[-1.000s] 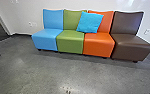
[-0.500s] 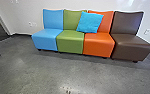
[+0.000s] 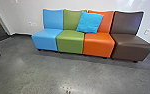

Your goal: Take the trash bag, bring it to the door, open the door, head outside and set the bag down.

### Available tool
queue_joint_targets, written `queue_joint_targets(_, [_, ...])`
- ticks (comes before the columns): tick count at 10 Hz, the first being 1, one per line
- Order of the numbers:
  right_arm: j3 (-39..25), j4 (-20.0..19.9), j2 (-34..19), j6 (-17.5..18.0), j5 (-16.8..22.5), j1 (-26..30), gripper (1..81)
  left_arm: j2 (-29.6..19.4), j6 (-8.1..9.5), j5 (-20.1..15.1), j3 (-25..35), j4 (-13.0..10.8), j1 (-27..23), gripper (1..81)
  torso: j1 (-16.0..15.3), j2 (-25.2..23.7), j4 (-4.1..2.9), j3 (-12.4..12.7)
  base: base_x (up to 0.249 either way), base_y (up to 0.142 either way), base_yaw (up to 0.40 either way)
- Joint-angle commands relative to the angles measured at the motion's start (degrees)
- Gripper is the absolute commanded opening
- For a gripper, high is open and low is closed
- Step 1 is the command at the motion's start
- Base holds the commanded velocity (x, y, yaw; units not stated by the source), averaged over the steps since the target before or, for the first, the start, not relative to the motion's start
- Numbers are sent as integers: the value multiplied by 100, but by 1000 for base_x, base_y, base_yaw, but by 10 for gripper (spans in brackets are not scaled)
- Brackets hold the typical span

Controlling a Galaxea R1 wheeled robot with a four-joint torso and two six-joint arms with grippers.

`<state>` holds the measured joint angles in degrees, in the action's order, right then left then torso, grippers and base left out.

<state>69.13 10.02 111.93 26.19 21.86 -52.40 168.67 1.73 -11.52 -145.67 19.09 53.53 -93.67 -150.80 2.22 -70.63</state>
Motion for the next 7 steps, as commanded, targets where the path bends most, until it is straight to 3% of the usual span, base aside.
queue_joint_targets(1, [-77,-114,-274,-8,240,365,811,-35,11,-421,56,-72,-523,10,738,1146,0,0,0,0,0])
queue_joint_targets(2, [-51,-114,-256,-8,240,357,811,-69,3,-612,73,-72,-523,10,409,634,0,0,0,0,0])
queue_joint_targets(3, [11,-106,-195,-8,231,322,811,-166,3,-738,195,-63,-523,10,500,783,0,0,0,0,0])
queue_joint_targets(4, [55,-106,-160,-8,231,278,811,-270,3,-746,343,-63,-523,10,625,981,0,508,0,0,0])
queue_joint_targets(7, [143,-106,-10,-35,231,199,811,-483,3,-1019,732,-72,-523,10,918,1469,0,856,0,0,0])
